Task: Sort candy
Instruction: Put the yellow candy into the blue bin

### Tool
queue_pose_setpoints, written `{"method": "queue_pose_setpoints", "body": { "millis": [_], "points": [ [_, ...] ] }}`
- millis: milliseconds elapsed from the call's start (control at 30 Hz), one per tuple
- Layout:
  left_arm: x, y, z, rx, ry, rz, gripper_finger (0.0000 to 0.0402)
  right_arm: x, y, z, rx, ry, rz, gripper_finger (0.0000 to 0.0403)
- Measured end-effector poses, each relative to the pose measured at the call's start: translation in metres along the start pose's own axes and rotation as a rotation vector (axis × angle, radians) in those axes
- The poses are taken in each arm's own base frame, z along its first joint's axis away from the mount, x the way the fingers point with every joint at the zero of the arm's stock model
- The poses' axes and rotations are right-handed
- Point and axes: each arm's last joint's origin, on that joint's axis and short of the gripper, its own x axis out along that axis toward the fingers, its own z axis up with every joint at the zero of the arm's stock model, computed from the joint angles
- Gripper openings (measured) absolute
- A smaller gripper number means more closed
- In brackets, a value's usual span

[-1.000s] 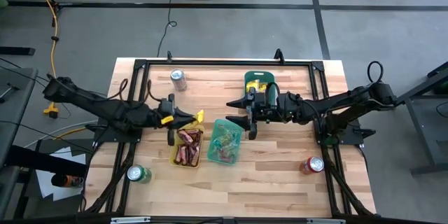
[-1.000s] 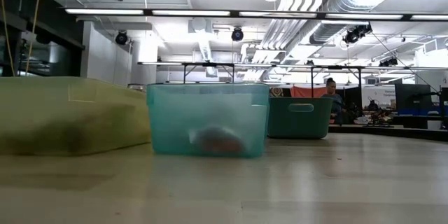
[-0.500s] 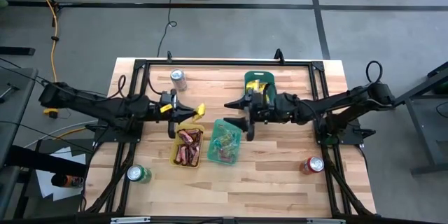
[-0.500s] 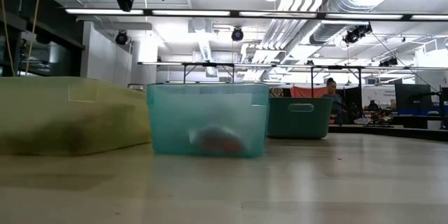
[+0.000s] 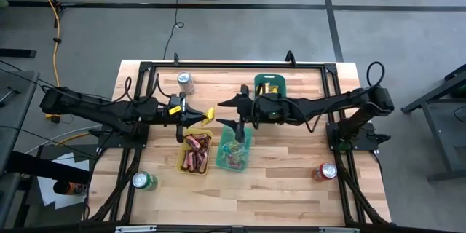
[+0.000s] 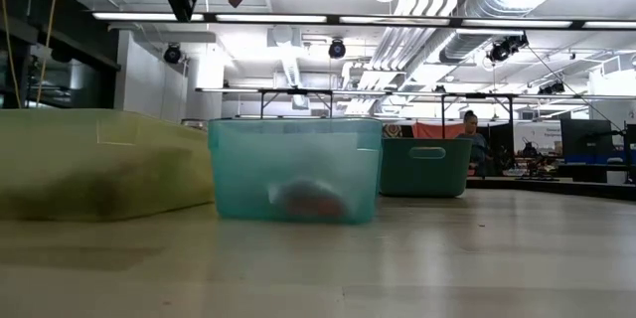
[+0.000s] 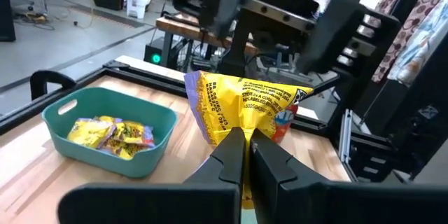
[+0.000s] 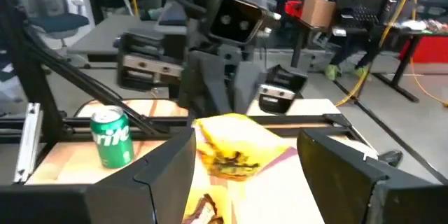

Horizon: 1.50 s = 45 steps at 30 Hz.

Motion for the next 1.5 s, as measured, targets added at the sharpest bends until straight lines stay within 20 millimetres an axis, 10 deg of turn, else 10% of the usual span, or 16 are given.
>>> {"method": "queue_pose_setpoints", "body": {
  "millis": [967, 1500],
  "points": [
    [0.014, -0.001, -0.011, 0.053, 0.054, -0.021, 0.0, 0.017, -0.003, -0.019, 0.168, 0.062, 0.086, 0.024],
    [0.015, -0.001, -0.011, 0.07, 0.052, -0.019, 0.0018, 0.017, -0.002, -0.019, 0.149, 0.062, 0.089, 0.0019]
  ]
}}
